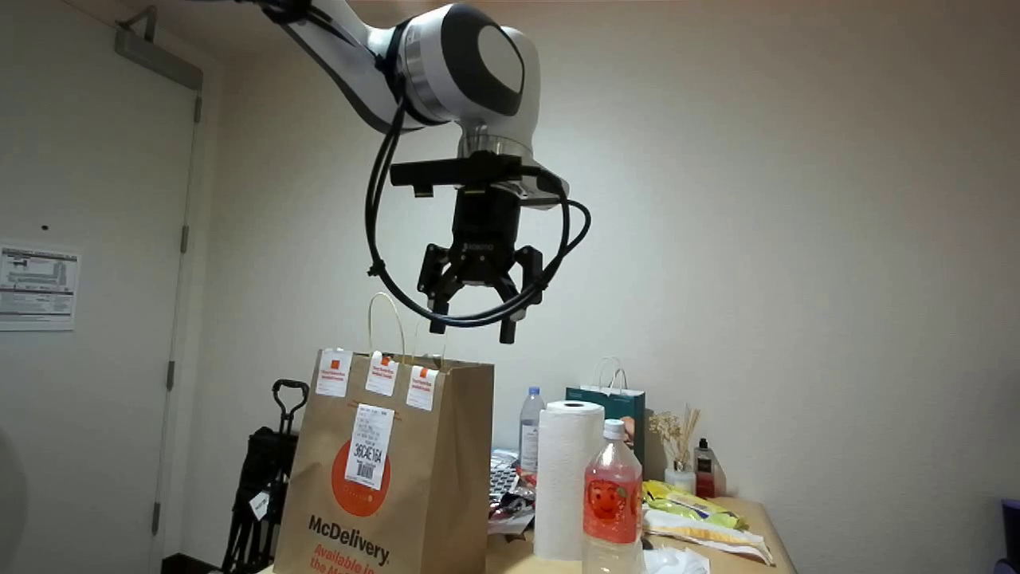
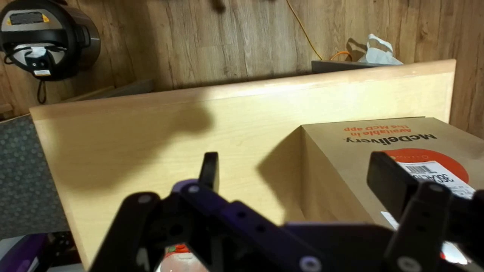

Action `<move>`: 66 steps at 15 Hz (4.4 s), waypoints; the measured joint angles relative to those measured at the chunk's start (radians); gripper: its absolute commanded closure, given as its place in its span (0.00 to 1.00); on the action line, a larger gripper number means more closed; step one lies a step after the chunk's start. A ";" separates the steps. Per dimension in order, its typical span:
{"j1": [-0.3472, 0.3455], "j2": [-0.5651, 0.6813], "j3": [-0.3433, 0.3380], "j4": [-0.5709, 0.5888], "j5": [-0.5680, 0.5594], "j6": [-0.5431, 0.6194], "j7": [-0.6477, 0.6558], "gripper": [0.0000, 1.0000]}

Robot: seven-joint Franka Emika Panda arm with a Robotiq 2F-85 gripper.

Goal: Put the bottle inside the paper bag

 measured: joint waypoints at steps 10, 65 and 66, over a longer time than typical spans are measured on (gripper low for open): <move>-0.048 0.240 -0.038 0.097 -0.160 0.074 -0.094 0.00; -0.146 0.922 0.050 0.706 0.027 0.214 -0.251 0.83; -0.148 0.922 0.050 0.711 0.027 0.214 -0.254 0.84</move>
